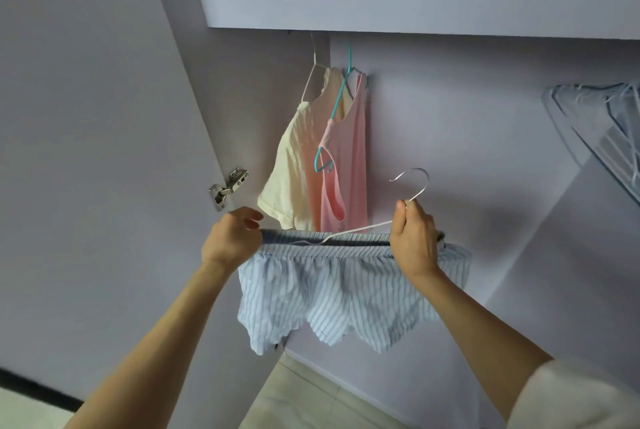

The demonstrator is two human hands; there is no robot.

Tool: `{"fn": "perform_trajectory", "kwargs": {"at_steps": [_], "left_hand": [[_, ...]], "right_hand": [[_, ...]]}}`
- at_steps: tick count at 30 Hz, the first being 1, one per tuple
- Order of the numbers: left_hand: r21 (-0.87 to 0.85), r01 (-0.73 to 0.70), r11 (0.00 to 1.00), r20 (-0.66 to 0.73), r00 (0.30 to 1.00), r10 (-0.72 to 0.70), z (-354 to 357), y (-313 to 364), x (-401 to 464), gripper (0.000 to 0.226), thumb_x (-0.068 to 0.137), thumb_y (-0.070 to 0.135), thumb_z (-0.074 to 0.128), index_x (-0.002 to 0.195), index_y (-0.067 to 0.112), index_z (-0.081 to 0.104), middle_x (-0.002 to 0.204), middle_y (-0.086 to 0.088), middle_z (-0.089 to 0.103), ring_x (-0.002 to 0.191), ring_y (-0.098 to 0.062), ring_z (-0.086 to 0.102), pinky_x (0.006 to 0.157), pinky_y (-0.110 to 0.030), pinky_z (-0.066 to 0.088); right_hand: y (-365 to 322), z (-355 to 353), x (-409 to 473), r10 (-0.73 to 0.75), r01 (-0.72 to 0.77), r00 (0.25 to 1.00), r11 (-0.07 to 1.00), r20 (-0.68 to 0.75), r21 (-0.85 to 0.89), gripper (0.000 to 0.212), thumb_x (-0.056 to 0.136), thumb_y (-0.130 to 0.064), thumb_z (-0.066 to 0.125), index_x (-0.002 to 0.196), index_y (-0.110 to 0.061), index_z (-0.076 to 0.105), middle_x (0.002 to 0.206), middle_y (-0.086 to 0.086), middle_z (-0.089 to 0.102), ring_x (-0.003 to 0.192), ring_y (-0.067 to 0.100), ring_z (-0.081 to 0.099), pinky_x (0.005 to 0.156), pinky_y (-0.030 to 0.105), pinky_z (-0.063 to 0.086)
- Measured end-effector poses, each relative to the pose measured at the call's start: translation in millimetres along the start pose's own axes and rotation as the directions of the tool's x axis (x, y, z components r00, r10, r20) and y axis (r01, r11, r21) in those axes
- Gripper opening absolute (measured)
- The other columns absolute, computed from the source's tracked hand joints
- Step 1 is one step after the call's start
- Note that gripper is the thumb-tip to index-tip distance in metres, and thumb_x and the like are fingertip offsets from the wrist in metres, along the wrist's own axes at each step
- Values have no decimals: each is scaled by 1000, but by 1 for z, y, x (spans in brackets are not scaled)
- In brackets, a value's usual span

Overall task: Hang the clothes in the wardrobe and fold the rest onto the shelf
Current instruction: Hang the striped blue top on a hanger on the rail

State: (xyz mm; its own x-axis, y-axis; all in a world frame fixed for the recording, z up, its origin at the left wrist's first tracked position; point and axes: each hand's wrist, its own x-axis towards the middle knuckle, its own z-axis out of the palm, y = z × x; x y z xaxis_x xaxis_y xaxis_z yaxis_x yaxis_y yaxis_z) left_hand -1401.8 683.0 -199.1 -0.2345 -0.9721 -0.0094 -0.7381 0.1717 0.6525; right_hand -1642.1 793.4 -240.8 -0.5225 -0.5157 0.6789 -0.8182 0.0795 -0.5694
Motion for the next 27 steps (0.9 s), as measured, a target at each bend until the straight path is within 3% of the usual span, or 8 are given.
{"fn": "perform_trajectory", "kwargs": {"at_steps": [4, 9, 15, 17, 21, 22, 25, 27], "left_hand": [[52, -103, 993, -12, 995, 104, 4, 12, -8, 48, 77, 0, 45, 115, 23, 62, 100, 9, 62, 99, -19, 60, 86, -38, 51], [63, -138, 988, 81, 988, 133, 12, 14, -11, 41, 83, 9, 50, 121, 23, 57, 103, 8, 61, 97, -19, 59, 85, -36, 51], [-372, -128, 919, 66, 984, 164, 28, 23, -12, 24, 90, 15, 57, 114, 20, 60, 114, 2, 64, 93, -13, 62, 86, -26, 50], [-406, -156, 900, 10, 984, 175, 28, 18, -13, 23, 92, 14, 56, 114, 17, 60, 115, 2, 64, 91, -7, 60, 77, -11, 46], [-287, -177, 941, 115, 969, 218, 31, -9, -18, 34, 91, 21, 59, 124, 11, 56, 120, 0, 60, 107, -14, 56, 90, -24, 43], [-230, -202, 952, 154, 958, 241, 34, -14, -20, 38, 90, 23, 61, 126, 10, 55, 121, 2, 58, 109, -13, 55, 91, -21, 41], [-132, -304, 944, 135, 938, 321, 46, -21, -21, 37, 89, 22, 63, 124, 10, 58, 114, 2, 59, 105, -10, 55, 79, -3, 34], [-67, -333, 940, 61, 939, 337, 49, -19, -18, 30, 90, 24, 62, 117, 10, 63, 107, -2, 64, 101, -20, 60, 76, -13, 36]], "right_hand": [[-8, 9, -8, -189, 225, 970, 936, 153, -272, 30, 90, -7, 42, 63, -3, 56, 58, 13, 57, 54, 31, 58, 56, 39, 45], [-12, 8, -1, -133, 147, 984, 982, 118, -120, 20, 83, 4, 63, 65, 2, 55, 58, 19, 58, 49, 37, 56, 51, 39, 45], [-25, 7, -4, -227, 236, 954, 971, 194, -26, 18, 81, 5, 65, 65, 2, 56, 57, 16, 58, 45, 34, 55, 46, 33, 43], [-24, 5, -5, -224, 239, 955, 969, 196, -57, 19, 78, 6, 68, 64, 1, 56, 56, 15, 59, 43, 34, 54, 45, 30, 40], [-12, -4, 0, -111, 120, 979, 992, 173, -45, 21, 86, 2, 60, 66, 2, 53, 58, 18, 57, 48, 39, 53, 54, 29, 31], [-8, -6, 2, -72, 76, 982, 997, 173, -16, 24, 90, -1, 55, 66, 0, 51, 57, 14, 54, 49, 38, 50, 56, 30, 29], [-6, -9, 5, 10, -18, 982, 999, 190, 40, 36, 96, -9, 46, 65, -18, 32, 54, -13, 30, 54, 24, 33, 57, 30, 26], [-8, -10, 3, 35, -46, 979, 998, 202, 51, 43, 97, -10, 44, 64, -29, 24, 54, -14, 27, 51, 18, 29, 56, 29, 23]]}}
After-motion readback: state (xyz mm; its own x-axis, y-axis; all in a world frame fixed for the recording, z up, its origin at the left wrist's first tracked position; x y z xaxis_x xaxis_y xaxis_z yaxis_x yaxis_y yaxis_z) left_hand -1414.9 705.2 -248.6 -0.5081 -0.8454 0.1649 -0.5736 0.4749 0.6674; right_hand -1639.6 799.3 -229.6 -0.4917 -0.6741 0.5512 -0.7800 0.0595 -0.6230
